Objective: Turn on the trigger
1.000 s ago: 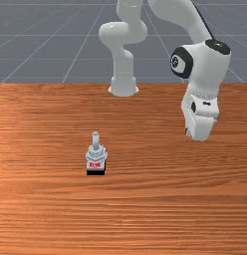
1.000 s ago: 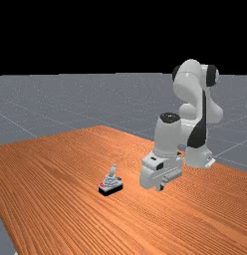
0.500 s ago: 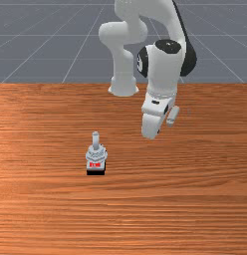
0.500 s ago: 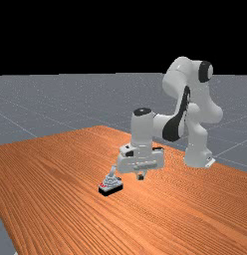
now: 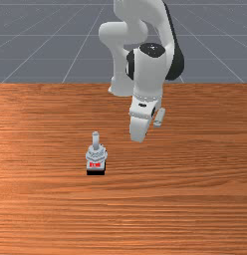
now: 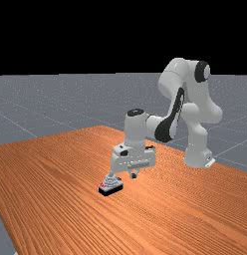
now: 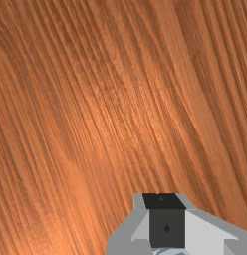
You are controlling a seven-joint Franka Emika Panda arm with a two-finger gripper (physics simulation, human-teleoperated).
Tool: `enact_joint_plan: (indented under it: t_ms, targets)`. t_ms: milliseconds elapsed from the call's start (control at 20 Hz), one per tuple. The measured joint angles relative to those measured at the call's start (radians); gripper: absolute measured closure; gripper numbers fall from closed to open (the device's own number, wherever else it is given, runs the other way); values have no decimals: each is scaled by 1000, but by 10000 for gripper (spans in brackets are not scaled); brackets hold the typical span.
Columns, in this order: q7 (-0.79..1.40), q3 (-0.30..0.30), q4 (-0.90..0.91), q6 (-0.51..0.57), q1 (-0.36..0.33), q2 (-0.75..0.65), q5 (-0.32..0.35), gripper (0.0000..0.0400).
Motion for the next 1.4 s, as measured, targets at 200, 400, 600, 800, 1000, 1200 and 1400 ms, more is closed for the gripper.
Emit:
enact_joint_plan:
  t_ms: [200,400,600,800,1000,1200,1400]
  targets:
    - [-48,7,33,-52,-16,19,2,400]
    - [-32,12,76,-112,-7,40,6,400]
    - [-34,17,34,-166,-4,8,12,400]
    - [-82,29,-50,-27,6,-33,-16,400]
    - [58,-2,-70,-41,64,-47,-81,400]
    - [-18,30,-170,12,38,-108,-26,400]
    - [-95,43,-324,71,37,-207,-44,400]
